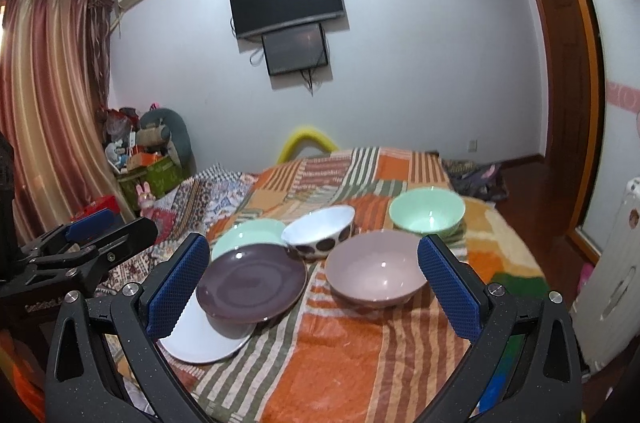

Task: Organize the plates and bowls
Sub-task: 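Grasp the rim of the dark purple plate with both tools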

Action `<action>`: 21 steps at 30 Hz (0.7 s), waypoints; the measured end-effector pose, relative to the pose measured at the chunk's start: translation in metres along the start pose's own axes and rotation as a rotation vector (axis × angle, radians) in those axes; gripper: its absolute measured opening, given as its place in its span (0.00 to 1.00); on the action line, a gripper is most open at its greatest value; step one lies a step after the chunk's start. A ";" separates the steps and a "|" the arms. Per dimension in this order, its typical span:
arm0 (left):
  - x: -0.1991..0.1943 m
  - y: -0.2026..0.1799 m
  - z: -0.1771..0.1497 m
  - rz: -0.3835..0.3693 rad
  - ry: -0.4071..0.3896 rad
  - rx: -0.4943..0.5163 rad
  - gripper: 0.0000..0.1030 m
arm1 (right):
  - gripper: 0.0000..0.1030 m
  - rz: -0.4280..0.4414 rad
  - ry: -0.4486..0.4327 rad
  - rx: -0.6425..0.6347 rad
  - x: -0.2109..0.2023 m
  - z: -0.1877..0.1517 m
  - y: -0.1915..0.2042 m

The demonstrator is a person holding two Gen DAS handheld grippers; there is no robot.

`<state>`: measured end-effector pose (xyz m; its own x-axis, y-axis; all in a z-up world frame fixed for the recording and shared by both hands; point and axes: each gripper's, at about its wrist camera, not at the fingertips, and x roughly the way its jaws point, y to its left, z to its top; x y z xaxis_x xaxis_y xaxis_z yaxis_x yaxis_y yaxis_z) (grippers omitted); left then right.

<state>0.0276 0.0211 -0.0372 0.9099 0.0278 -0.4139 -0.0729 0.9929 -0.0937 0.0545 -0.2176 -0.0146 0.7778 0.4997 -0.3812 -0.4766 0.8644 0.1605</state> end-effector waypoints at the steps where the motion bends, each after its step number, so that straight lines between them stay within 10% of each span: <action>1: 0.005 0.004 -0.002 0.002 0.013 -0.005 1.00 | 1.00 -0.003 0.010 0.000 0.003 -0.001 0.000; 11: 0.060 0.049 -0.014 0.008 0.165 -0.054 0.73 | 0.99 0.001 0.145 0.045 0.054 -0.016 -0.006; 21: 0.114 0.105 -0.026 0.062 0.309 -0.107 0.49 | 0.76 0.051 0.279 0.043 0.105 -0.029 -0.003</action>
<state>0.1134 0.1257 -0.1179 0.7368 0.0353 -0.6752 -0.1816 0.9723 -0.1474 0.1259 -0.1698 -0.0819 0.6075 0.5126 -0.6067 -0.4897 0.8431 0.2220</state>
